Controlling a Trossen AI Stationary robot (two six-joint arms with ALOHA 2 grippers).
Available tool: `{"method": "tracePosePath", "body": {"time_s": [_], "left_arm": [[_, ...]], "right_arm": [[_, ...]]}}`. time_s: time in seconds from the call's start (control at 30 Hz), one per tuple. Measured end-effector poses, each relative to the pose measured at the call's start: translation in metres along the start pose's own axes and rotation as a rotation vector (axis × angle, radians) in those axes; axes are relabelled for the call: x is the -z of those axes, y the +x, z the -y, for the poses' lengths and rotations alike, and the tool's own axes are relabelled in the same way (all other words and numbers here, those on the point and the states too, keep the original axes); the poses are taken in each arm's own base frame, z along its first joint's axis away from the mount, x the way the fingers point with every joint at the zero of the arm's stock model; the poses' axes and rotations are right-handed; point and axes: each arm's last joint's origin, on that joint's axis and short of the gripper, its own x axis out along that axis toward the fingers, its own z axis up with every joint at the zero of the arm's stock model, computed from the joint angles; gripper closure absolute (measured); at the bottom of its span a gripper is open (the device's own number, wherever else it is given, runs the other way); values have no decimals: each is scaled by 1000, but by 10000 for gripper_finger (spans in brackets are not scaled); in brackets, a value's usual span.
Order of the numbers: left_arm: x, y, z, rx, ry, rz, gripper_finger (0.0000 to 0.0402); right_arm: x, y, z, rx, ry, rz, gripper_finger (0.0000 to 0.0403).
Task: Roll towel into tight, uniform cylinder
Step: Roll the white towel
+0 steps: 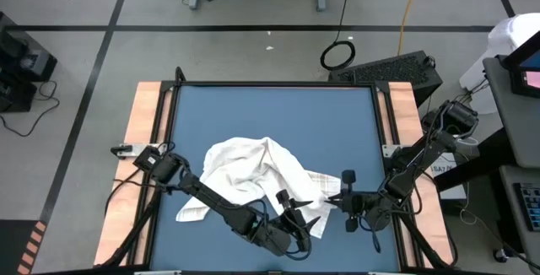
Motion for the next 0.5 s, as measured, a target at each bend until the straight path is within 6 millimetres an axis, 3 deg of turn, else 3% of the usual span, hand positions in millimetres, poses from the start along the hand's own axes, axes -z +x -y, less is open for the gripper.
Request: {"method": "tracePosePath", "body": {"time_s": [0.27, 0.5], "left_arm": [[10, -13, 13, 25, 21, -5, 162], [51, 0, 30, 200, -106, -66, 162]], "right_arm": [[1, 0, 0, 2, -4, -5, 399], [0, 0, 0, -1, 2, -1, 399]]}}
